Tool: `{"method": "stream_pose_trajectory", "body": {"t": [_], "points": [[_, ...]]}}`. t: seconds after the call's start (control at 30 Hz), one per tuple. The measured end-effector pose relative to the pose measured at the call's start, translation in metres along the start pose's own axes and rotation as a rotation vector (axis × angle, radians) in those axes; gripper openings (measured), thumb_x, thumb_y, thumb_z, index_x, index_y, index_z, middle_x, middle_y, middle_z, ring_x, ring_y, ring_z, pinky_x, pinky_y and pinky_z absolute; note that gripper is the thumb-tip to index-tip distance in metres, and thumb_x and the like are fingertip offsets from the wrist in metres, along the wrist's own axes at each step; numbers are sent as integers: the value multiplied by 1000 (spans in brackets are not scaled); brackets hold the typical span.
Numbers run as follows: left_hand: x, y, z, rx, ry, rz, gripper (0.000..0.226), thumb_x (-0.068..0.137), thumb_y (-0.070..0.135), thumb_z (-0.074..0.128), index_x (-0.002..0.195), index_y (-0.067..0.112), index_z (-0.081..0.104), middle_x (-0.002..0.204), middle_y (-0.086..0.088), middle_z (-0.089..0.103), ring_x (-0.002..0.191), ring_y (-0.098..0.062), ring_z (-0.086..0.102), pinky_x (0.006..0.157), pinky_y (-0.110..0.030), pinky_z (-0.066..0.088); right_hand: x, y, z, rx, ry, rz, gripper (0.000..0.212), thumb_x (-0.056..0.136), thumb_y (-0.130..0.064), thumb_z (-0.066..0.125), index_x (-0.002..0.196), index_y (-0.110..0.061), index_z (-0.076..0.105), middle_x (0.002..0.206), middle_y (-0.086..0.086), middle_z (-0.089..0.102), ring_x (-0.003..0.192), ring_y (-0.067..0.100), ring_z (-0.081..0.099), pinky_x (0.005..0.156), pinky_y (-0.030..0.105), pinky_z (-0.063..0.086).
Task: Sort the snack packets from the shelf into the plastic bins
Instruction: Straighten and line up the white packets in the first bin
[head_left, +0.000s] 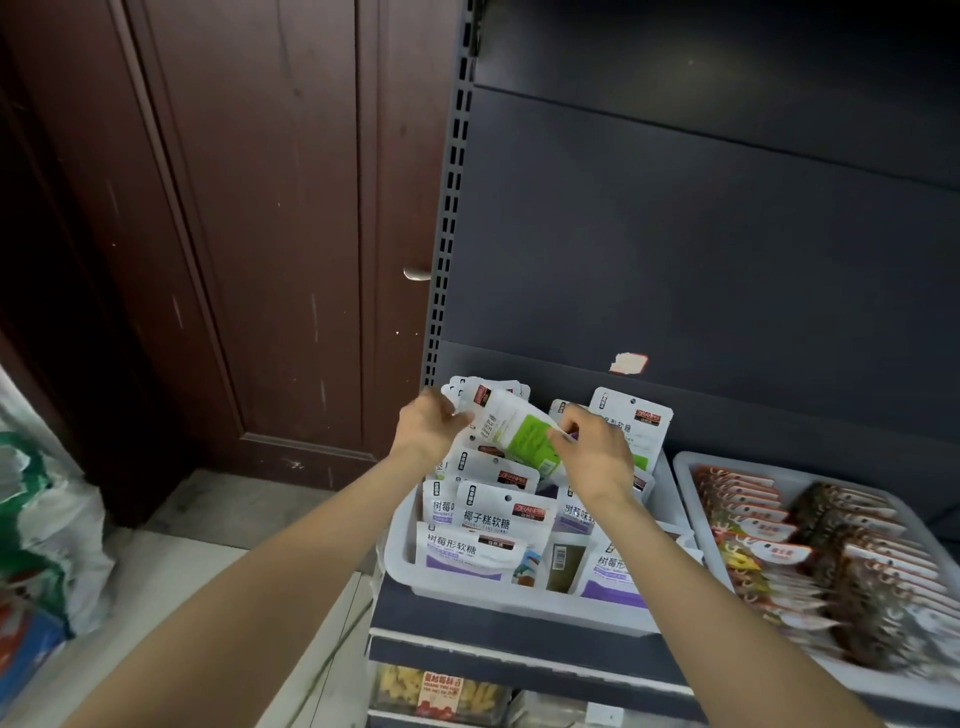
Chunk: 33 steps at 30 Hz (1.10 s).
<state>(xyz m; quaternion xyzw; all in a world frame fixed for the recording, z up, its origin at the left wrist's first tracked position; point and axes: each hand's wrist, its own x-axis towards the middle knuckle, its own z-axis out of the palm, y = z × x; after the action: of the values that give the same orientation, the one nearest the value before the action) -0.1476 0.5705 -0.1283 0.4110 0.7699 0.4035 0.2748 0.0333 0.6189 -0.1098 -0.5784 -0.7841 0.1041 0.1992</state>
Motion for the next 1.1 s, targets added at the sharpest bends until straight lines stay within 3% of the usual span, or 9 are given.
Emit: {"method": "stream_pose_trajectory", "body": {"t": [0.17, 0.23, 0.33, 0.4, 0.57, 0.63, 0.77, 0.9, 1.1], "points": [[-10, 16, 17, -268, -276, -89, 49, 91, 54, 49, 112, 10, 55, 110, -9, 62, 98, -27, 64, 83, -36, 50, -12, 4, 2, 326, -308, -139, 21, 80, -20, 73, 72, -28, 55, 81, -3, 68, 79, 17, 65, 78, 35, 54], [-11, 18, 20, -293, -312, -85, 33, 92, 41, 56, 104, 11, 56, 102, -8, 63, 85, -25, 67, 81, -34, 50, -17, 7, 4, 424, -452, -141, 8, 83, -32, 70, 83, -26, 64, 89, -6, 70, 88, 10, 66, 87, 33, 53], [-8, 13, 20, -290, -329, -56, 18, 94, 12, 54, 110, 4, 57, 105, -12, 66, 68, -18, 66, 76, -32, 52, -17, 10, 2, 422, -508, -98, 21, 93, -38, 55, 104, -25, 67, 106, -4, 68, 102, 14, 62, 94, 34, 49], [-5, 6, 17, -267, -291, -24, 24, 94, -1, 49, 118, -1, 55, 108, -12, 63, 70, -18, 62, 71, -30, 51, -13, 10, 1, 415, -453, -62, 27, 95, -23, 55, 122, -21, 58, 123, 1, 61, 116, 19, 56, 97, 30, 44], [3, -6, 8, -131, -290, 79, 15, 92, -3, 52, 105, -2, 60, 108, -10, 64, 101, -24, 58, 91, -41, 48, -2, -3, 10, 385, -321, 44, 84, 89, -14, 64, 151, -27, 9, 149, 4, 31, 138, 24, 31, 111, 41, 31], [3, -6, 7, -7, -351, 129, 13, 92, 3, 54, 103, 5, 62, 104, -9, 66, 100, -23, 60, 89, -35, 48, 5, -4, 11, 464, -254, 144, 75, 89, -13, 63, 148, -23, 18, 146, 6, 39, 134, 27, 39, 105, 43, 39], [1, -21, 1, 184, -283, 139, 16, 88, 14, 63, 104, 12, 63, 101, -2, 67, 97, -17, 61, 78, -22, 44, 6, 8, 18, 279, -233, 113, 21, 90, -13, 62, 110, -14, 56, 119, 9, 62, 105, 24, 58, 81, 30, 47], [-11, -42, -13, 319, -396, 224, 19, 88, 23, 66, 102, 11, 70, 100, -1, 70, 95, -10, 62, 77, -14, 42, -8, 21, 23, 217, -234, 112, 28, 89, -15, 64, 116, -13, 58, 117, 5, 61, 105, 22, 57, 85, 28, 45], [-15, -39, -20, 161, -340, 170, 23, 98, 24, 44, 104, 19, 66, 99, -3, 70, 95, -15, 65, 89, -29, 49, -23, 7, 14, 347, -545, -152, 22, 96, -22, 53, 109, -15, 69, 100, -7, 66, 89, 4, 58, 77, 13, 42]]}}
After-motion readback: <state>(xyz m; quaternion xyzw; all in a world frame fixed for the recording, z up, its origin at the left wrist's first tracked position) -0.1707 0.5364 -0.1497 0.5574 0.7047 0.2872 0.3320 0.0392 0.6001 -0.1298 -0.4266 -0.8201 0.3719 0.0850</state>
